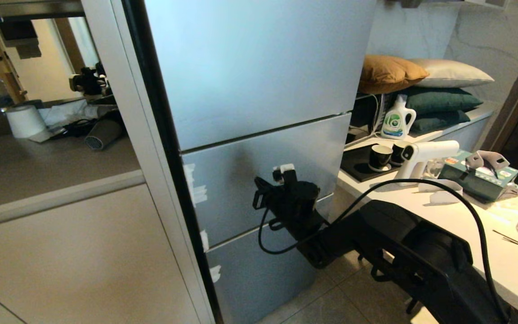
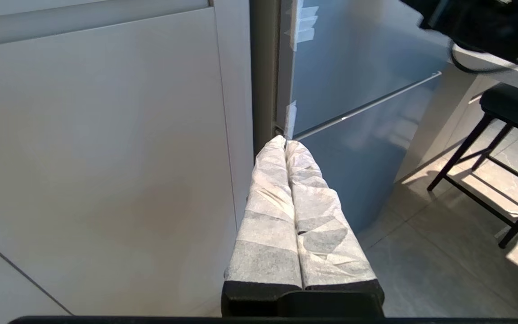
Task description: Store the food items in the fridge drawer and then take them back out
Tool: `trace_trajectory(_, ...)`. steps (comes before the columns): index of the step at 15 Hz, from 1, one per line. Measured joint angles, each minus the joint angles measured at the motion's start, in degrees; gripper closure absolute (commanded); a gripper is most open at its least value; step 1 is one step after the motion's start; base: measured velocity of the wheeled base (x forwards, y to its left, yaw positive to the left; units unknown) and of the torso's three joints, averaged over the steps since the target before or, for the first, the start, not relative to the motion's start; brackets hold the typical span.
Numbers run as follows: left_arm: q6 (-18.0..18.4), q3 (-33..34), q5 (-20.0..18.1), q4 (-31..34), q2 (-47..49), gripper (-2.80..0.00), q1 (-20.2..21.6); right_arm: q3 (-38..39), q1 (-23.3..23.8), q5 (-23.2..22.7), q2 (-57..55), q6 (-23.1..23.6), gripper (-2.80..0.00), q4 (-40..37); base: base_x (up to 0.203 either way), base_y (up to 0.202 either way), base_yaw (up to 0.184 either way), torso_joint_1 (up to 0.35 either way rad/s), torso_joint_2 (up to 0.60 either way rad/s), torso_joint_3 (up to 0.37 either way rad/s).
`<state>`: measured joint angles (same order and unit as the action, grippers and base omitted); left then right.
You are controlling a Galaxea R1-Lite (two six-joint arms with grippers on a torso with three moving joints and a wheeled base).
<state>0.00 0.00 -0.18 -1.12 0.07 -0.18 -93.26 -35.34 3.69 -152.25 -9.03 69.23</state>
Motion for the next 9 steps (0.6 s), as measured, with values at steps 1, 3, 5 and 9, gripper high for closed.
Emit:
trace_trajectory(1, 0.0, 0.0, -0.02, 0.02, 0.0, 0.0, -0.04, 4.95, -0.41, 0.11, 2.73, 0.13, 0.0, 0.75, 0.0, 0.0, 0.0, 0.0, 0.0, 0.0)
trace_trajectory(3, 0.0, 0.0, -0.02, 0.0, 0.0, 0.0, 0.02, 17.14, -1.69, 1.13, 11.37, 1.12, 0.0, 2.0, 0.0, 0.0, 0.0, 0.0, 0.0, 0.0)
trace_trajectory(5, 0.0, 0.0, -0.02, 0.01, 0.0, 0.0, 0.02, 31.37, -3.93, 3.8, 22.18, 4.02, 0.0, 2.71, 0.0, 0.0, 0.0, 0.0, 0.0, 0.0)
trace_trajectory(9, 0.0, 0.0, -0.02, 0.02, 0.0, 0.0, 0.0, 57.96, -6.44, 12.7, 43.04, 9.8, 0.0, 6.85, 0.0, 0.0, 0.0, 0.0, 0.0, 0.0)
